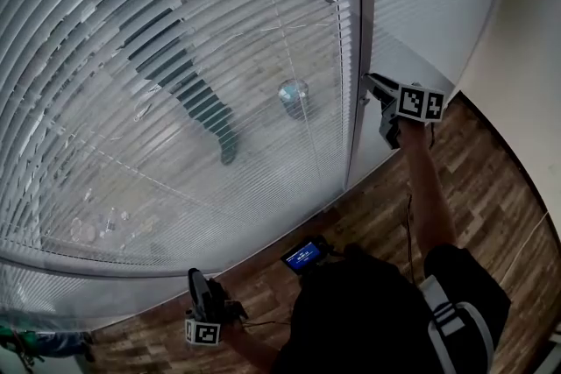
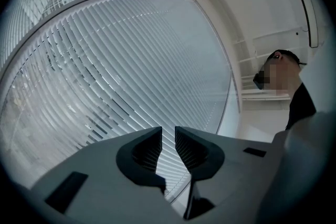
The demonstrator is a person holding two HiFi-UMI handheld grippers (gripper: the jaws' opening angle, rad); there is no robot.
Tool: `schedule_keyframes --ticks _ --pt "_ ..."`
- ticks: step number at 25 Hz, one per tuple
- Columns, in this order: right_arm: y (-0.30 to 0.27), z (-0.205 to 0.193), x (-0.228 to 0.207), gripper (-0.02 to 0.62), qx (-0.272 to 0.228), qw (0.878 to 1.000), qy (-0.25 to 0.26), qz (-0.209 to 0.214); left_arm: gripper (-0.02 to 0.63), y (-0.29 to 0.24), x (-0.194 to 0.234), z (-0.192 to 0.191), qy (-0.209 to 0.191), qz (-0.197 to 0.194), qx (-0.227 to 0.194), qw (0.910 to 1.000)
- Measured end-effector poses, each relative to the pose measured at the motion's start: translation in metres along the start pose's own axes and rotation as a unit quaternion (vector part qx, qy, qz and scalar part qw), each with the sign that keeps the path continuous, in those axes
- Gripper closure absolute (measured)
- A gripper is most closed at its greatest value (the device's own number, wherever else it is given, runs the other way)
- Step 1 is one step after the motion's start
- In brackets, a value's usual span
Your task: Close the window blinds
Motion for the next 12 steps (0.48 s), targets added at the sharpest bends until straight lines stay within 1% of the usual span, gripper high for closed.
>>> schedule_keyframes --ticks 2,3,5,7,9,10,12 --pt "-0.001 0.0 0.0 0.466 0.001 1.0 0.008 0.007 0.522 0.0 -0.002 -0.001 0.0 -0.001 0.001 1.0" --pt "-0.001 0.0 0.0 0.466 0.003 1.0 0.02 0.01 0.522 0.0 -0.002 -0.001 0.0 -0.001 0.003 1.0" --pt "0.0 -0.004 -0.001 0.465 0.011 0.998 0.059 0.009 0.522 0.001 -0.002 -0.002 -0.001 -0.004 0.005 1.0" --pt "0.001 -0.005 0.001 0.457 0.02 0.994 0.108 -0.006 0.522 0.001 -0.003 -0.001 -0.001 -0.009 0.003 1.0" --pt "0.003 -0.005 0.004 0.428 0.036 0.984 0.174 -0.033 0.522 0.0 -0.002 -0.002 -0.003 -0.008 0.004 1.0" --pt "0.003 -0.005 0.006 0.422 0.045 0.975 0.212 -0.048 0.522 0.0 -0.001 -0.002 -0.005 -0.007 0.004 1.0" --pt "0.004 -0.005 0.012 0.42 0.063 0.954 0.284 -0.07 0.522 -0.001 -0.002 -0.003 -0.005 -0.006 0.006 0.9999"
Point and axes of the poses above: the fingertips, and each gripper's own axes: y backward along the fingers, x to its left, z out of its top, the point moved 2 cm from there along y, backward along the fingers, and after that the axes turned 12 degrees about z, right-handed, at the moved point
